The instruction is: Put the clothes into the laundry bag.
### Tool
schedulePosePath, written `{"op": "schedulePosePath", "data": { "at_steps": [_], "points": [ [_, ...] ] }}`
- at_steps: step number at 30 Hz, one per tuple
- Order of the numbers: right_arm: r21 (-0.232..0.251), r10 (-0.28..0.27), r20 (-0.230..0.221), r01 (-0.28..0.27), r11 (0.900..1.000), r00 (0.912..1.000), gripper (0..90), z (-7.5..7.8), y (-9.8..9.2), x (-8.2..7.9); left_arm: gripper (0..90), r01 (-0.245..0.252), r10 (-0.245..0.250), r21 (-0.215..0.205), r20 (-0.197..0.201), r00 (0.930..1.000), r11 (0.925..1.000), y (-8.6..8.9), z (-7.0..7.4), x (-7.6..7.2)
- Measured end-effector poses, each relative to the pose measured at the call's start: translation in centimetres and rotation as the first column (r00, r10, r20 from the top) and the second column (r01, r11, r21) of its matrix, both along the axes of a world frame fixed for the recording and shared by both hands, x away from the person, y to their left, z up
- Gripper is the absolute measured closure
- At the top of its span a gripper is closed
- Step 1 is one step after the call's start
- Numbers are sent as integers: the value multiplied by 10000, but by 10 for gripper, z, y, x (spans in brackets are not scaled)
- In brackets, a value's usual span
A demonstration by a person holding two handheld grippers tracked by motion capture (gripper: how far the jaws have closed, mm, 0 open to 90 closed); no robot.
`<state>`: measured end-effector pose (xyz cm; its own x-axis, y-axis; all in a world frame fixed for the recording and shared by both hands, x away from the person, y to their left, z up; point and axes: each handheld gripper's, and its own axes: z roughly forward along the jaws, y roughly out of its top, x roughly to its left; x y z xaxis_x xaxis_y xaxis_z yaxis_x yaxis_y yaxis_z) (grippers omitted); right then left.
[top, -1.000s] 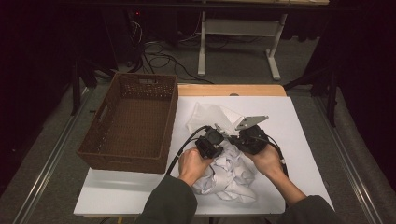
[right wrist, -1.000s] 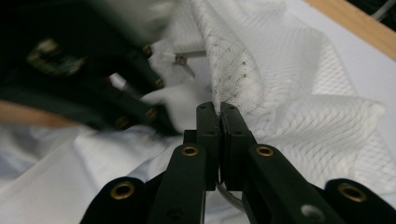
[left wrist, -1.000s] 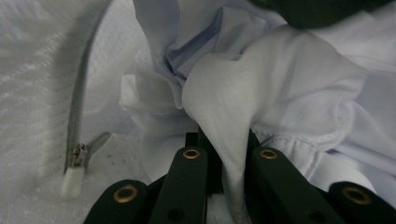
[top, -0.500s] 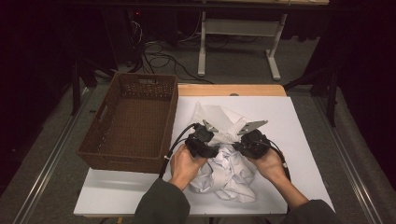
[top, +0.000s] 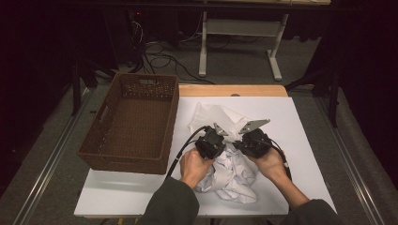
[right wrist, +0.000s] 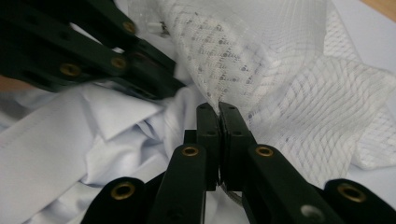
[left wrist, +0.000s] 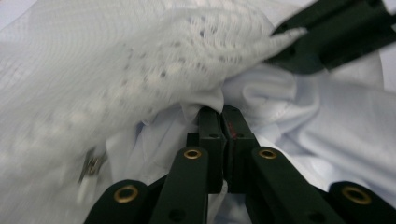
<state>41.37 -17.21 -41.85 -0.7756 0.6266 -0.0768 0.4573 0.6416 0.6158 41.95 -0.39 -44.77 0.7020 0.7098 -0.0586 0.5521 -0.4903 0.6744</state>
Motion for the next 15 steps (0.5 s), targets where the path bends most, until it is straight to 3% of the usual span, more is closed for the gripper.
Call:
{"op": "schedulePosePath", "data": {
  "at_steps": [2, 5, 7, 10, 13, 15],
  "points": [
    [110, 23, 28, -23, 9999, 10000, 892, 2, -1, -2, 885, -336, 336, -19, -64, 9994, 9994, 0, -2, 10],
    [146, 204, -63, -203, 9997, 9998, 892, 1, 1, -6, 886, -894, 900, 300, -208, 9957, 9955, 2, -11, 23],
    [4, 340, -106, -340, 9994, 9994, 891, -3, 5, -7, 875, -979, 999, 539, -365, 9943, 9937, 2, -17, 26],
    [-509, 356, -331, -372, 9980, 9988, 890, -11, 9, -6, 722, -852, 870, 649, -248, 9959, 9942, 4, -14, 18],
    [-531, 147, -504, -174, 9984, 9986, 889, -17, 8, 1, 525, -716, 730, 336, -421, 9964, 9969, 18, -2, 3],
    [-603, 26, -505, -57, 9982, 9987, 889, -20, 7, 5, 464, -614, 635, 351, -612, 9961, 9975, 27, 5, -7]
  ]
}}
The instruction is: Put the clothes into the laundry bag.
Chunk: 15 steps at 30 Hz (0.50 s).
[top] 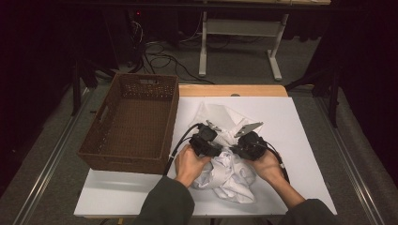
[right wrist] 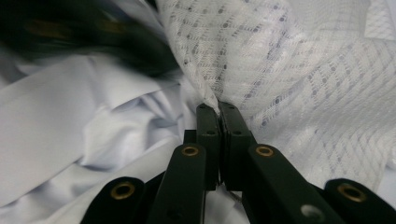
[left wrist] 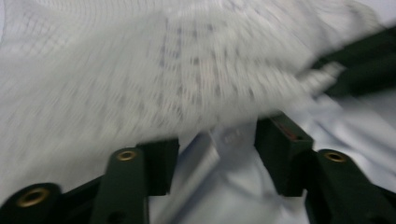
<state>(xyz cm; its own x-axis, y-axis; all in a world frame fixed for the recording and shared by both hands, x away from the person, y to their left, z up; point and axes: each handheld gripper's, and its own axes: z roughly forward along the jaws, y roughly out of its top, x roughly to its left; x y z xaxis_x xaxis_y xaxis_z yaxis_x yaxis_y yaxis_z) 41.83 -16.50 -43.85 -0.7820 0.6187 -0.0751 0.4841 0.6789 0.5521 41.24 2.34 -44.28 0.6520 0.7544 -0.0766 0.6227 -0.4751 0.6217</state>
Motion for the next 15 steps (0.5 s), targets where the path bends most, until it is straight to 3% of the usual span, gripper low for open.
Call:
{"op": "schedulePosePath", "data": {
  "at_steps": [3, 6, 10, 11, 15],
  "points": [
    [-53, -135, -14, 134, 9999, 9999, 889, -3, 0, 5, 400, 108, -103, 153, -327, 9994, 9998, 10, 6, -12],
    [-115, -218, -43, 217, 9997, 9998, 889, -7, 3, 7, 344, 176, -138, 499, -747, 9971, 9986, 13, 0, -14],
    [-258, -304, -46, 303, 9992, 9995, 889, -8, 3, 9, 334, -34, 49, 160, -983, 9951, 9999, 7, -13, -3],
    [-292, -345, -42, 344, 9990, 9994, 889, -8, 3, 10, 347, -29, 31, 16, -1042, 9946, 10000, 5, -16, 0],
    [-293, -400, -54, 398, 9988, 9992, 889, -9, 1, 11, 586, 206, -239, -348, -961, 9951, 9992, 1, -20, 4]
  ]
}}
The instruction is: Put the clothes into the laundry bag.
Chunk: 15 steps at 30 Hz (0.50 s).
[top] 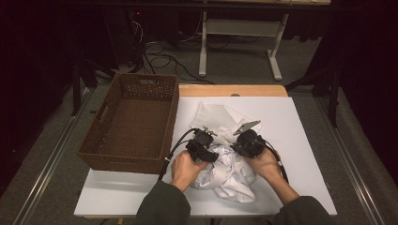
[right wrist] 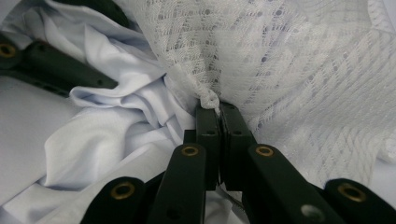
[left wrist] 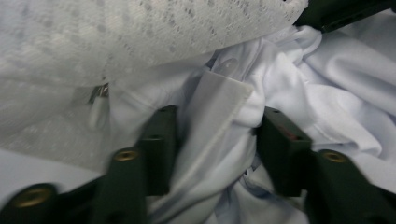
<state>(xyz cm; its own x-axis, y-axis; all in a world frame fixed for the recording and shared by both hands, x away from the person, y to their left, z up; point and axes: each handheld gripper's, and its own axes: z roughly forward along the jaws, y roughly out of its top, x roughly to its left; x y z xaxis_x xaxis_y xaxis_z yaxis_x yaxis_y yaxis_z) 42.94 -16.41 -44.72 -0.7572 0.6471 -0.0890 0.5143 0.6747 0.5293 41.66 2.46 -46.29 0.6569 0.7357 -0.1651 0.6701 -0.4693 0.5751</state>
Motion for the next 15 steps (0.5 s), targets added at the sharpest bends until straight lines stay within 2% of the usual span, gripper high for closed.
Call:
{"op": "schedulePosePath", "data": {
  "at_steps": [2, 4, 6, 10, 12, 13, 15],
  "points": [
    [161, 90, 123, -92, 9998, 9999, 890, 3, 0, -2, 733, 101, -101, 10, 260, 9996, 9999, 0, 3, -2],
    [387, 241, 286, -252, 9989, 9993, 891, 8, -1, -5, 806, 149, -154, 101, 473, 9988, 9998, -1, 6, -2],
    [709, 319, 555, -358, 9968, 9979, 892, 16, 0, -10, 831, 207, -224, 285, 578, 9981, 9994, -4, 7, -1],
    [780, 584, 916, -656, 9948, 9941, 893, 25, 2, -16, 843, -246, 230, 293, 544, 9983, 9993, -12, 2, 9],
    [773, 622, 837, -687, 9946, 9945, 893, 25, 4, -19, 844, -615, 592, 364, 595, 9965, 9974, -13, -5, 17],
    [721, 691, 786, -748, 9946, 9945, 893, 25, 3, -20, 844, -782, 761, 371, 546, 9956, 9962, -13, -9, 21],
    [933, 618, 585, -671, 9934, 9964, 892, 22, 2, -21, 836, -932, 921, 313, 352, 9951, 9952, -11, -14, 28]
  ]
}}
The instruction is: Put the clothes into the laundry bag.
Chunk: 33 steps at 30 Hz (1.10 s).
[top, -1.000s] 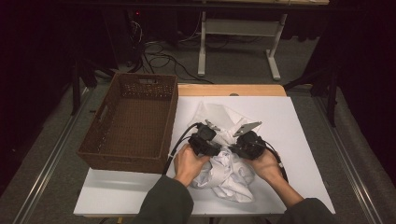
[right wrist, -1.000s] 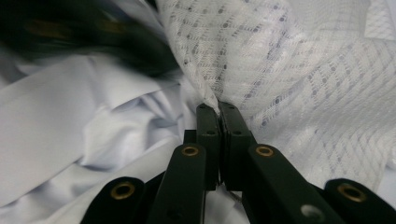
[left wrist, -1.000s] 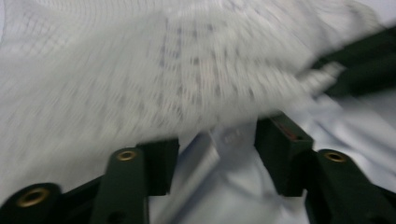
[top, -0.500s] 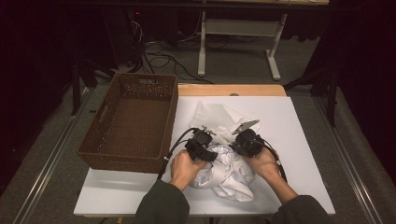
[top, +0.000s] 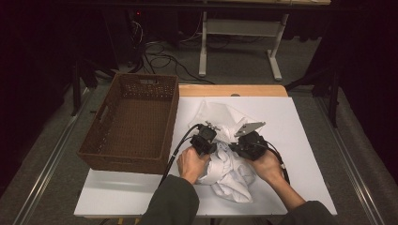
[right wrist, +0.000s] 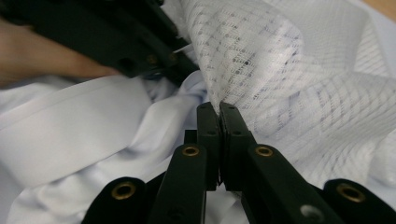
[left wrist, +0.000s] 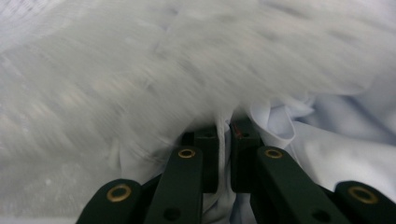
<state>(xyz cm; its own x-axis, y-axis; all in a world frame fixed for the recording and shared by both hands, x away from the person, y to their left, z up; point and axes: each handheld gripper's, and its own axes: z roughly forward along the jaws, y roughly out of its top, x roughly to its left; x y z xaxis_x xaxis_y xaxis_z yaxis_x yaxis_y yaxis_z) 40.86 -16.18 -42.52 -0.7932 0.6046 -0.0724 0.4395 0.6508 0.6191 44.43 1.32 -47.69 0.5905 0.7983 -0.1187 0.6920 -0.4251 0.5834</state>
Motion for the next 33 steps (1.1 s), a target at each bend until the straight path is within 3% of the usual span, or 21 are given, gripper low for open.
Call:
{"op": "schedulePosePath", "data": {
  "at_steps": [1, 3, 7, 11, 14, 18, 20, 21, 23, 25, 26, 33],
  "points": [
    [-5, -62, -81, 62, 10000, 9999, 892, -2, 0, 0, 824, -6, 5, -58, -118, 9999, 10000, 0, 0, 2],
    [-89, -170, -291, 168, 9998, 9994, 891, -9, -1, 1, 781, 2, -3, 129, 30, 10000, 9999, 1, 1, 0],
    [-484, -436, -591, 407, 9980, 9973, 889, -20, -2, 4, 599, 240, -253, 547, 245, 9994, 9982, 5, 14, -17],
    [-568, -516, -655, 479, 9972, 9965, 885, -26, -6, 10, 418, 468, -467, 364, -45, 9989, 9982, 17, 29, -33],
    [-663, -603, -661, 559, 9962, 9960, 885, -26, -7, 13, 371, 449, -445, 445, -94, 9990, 9980, 27, 36, -40],
    [-679, -637, -662, 592, 9959, 9958, 885, -29, -7, 15, 345, 182, -138, 1313, -346, 9993, 9912, 27, 26, -36],
    [-616, -670, -684, 628, 9961, 9954, 885, -29, -8, 16, 355, 71, 24, 1401, -676, 9977, 9901, 25, 15, -29],
    [-660, -680, -687, 635, 9958, 9953, 885, -28, -8, 17, 390, 107, -6, 1253, -798, 9968, 9921, 24, 10, -27],
    [-636, -703, -673, 661, 9958, 9953, 886, -27, -8, 16, 565, 222, -163, 1121, -535, 9984, 9935, 21, 5, -26],
    [-537, -734, -570, 703, 9961, 9957, 887, -24, -8, 13, 747, 497, -481, 661, -250, 9985, 9966, 20, 8, -29],
    [-428, -610, -441, 591, 9973, 9972, 888, -21, -8, 12, 789, 550, -542, 571, -154, 9984, 9968, 20, 10, -31],
    [58, -378, -259, 380, 9993, 9990, 889, -8, -7, 7, 842, 1197, -1199, 105, 225, 9925, 9928, 27, 31, -49]
  ]
}}
